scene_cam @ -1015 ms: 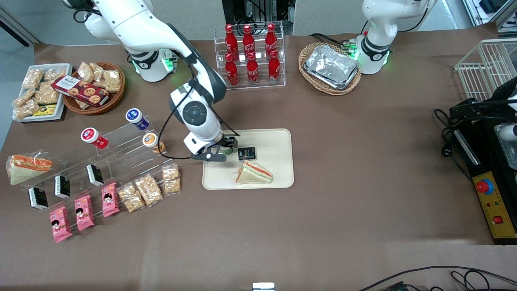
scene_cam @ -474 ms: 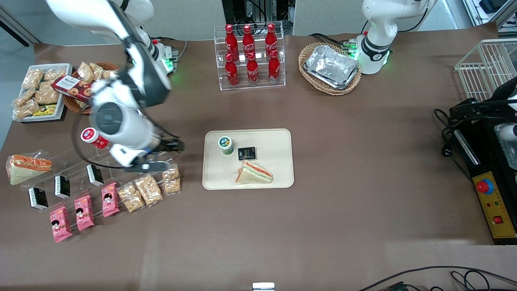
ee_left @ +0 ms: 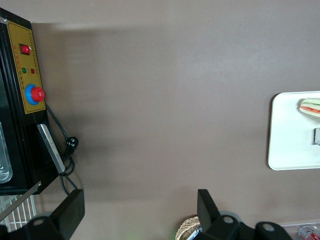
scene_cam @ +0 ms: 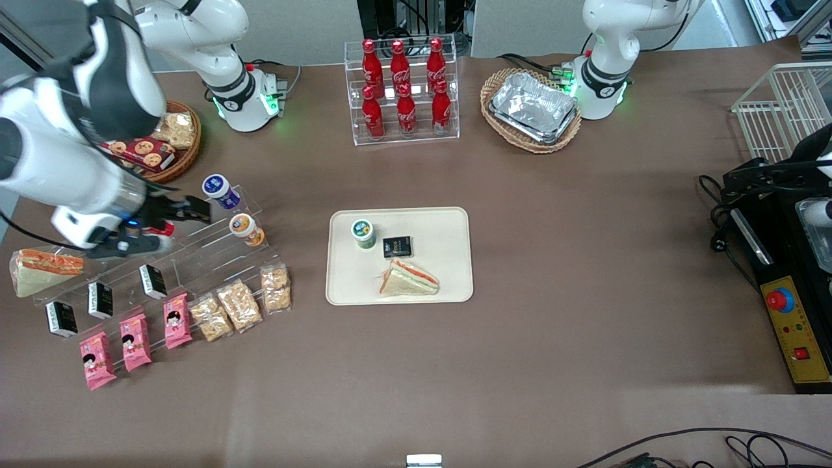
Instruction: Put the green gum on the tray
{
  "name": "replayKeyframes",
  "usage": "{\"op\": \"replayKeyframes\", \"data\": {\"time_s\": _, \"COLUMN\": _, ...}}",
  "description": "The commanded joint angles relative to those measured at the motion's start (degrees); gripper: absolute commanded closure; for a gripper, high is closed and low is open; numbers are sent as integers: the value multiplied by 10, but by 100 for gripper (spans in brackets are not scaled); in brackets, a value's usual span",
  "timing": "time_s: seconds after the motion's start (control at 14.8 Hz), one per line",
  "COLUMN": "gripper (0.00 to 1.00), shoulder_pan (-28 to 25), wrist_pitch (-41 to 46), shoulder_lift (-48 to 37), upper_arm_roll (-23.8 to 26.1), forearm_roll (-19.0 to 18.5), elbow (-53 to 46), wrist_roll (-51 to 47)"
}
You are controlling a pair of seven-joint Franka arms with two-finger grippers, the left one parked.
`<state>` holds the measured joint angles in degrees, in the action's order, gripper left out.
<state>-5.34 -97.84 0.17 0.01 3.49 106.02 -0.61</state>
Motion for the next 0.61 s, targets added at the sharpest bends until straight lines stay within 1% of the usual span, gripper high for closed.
{"op": "replayKeyframes", "data": {"time_s": 0.0, "gripper": 0, "shoulder_pan": 20, "wrist_pitch": 86, "shoulder_lift": 3, "upper_arm_roll": 3, "forearm_roll": 6, "elbow": -88, "wrist_roll": 19}}
{"op": "replayKeyframes", "data": {"time_s": 0.14, "gripper": 0, "shoulder_pan": 29, "wrist_pitch": 120, "shoulder_lift": 13, "upper_arm_roll": -4, "forearm_roll": 1, "elbow": -134, "wrist_roll": 19}}
{"op": "replayKeyframes", "data": {"time_s": 0.2, "gripper": 0, "shoulder_pan": 30, "wrist_pitch": 132, "shoulder_lift": 17, "upper_arm_roll": -15, "forearm_roll": -2, "elbow": -152, "wrist_roll": 19}}
{"op": "replayKeyframes", "data": {"time_s": 0.34, "gripper": 0, "shoulder_pan": 30, "wrist_pitch": 146, "shoulder_lift": 22, "upper_arm_roll": -26, "forearm_roll": -5, "elbow": -163, "wrist_roll": 19}}
{"op": "replayKeyframes", "data": {"time_s": 0.54, "gripper": 0, "shoulder_pan": 25, "wrist_pitch": 146, "shoulder_lift": 32, "upper_arm_roll": -25, "forearm_roll": -5, "elbow": -163, "wrist_roll": 18}}
